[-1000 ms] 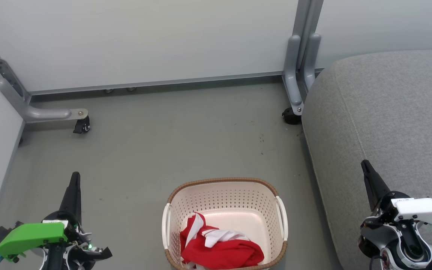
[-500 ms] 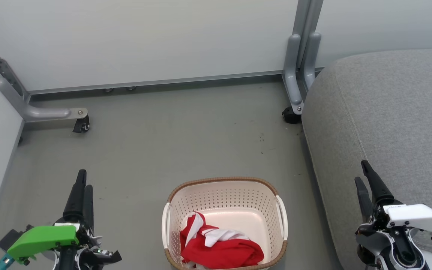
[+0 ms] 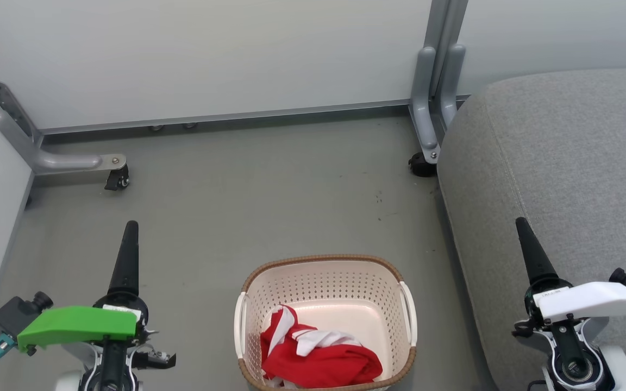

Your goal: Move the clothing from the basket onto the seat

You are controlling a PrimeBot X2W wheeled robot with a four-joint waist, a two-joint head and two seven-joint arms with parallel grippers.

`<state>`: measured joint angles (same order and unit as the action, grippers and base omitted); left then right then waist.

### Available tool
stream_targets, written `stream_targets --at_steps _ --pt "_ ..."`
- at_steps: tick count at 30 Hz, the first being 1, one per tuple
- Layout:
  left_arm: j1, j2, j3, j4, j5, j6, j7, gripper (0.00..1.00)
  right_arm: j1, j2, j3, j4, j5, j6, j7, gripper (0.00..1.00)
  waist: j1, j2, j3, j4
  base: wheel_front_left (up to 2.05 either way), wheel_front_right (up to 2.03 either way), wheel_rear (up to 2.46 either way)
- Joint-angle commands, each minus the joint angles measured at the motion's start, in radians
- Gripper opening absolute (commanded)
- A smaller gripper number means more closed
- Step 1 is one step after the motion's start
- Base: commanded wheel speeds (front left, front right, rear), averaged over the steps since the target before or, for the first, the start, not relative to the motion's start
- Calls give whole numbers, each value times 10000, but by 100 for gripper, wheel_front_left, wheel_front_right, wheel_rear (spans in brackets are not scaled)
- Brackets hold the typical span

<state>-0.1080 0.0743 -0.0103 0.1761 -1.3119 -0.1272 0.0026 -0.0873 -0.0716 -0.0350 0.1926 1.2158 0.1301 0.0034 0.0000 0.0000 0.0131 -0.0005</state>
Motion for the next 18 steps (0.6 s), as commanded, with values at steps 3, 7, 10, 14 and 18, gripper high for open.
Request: stream_targets --at_steps 3,7,10,14,18 --pt "-320 150 -174 -333 996 -21 -190 100 -231 -104 107 -290 -1013 4 -195 100 0 0 13 1 0 0 0" --pt "-278 206 -347 -421 1921 -23 -343 100 -226 -156 193 -390 -1983 4 -351 100 0 0 34 3 0 0 0" --pt "-252 226 -421 -465 2532 -24 -450 100 -219 -183 255 -462 -2643 4 -459 100 0 0 42 4 0 0 0" --pt "-209 231 -498 -486 3315 -26 -593 100 -183 -190 325 -582 -3452 5 -596 100 0 0 46 7 0 0 0" --pt "-188 241 -623 -494 3976 -28 -724 100 -128 -208 431 -670 -4131 5 -733 100 0 0 54 9 0 0 0"
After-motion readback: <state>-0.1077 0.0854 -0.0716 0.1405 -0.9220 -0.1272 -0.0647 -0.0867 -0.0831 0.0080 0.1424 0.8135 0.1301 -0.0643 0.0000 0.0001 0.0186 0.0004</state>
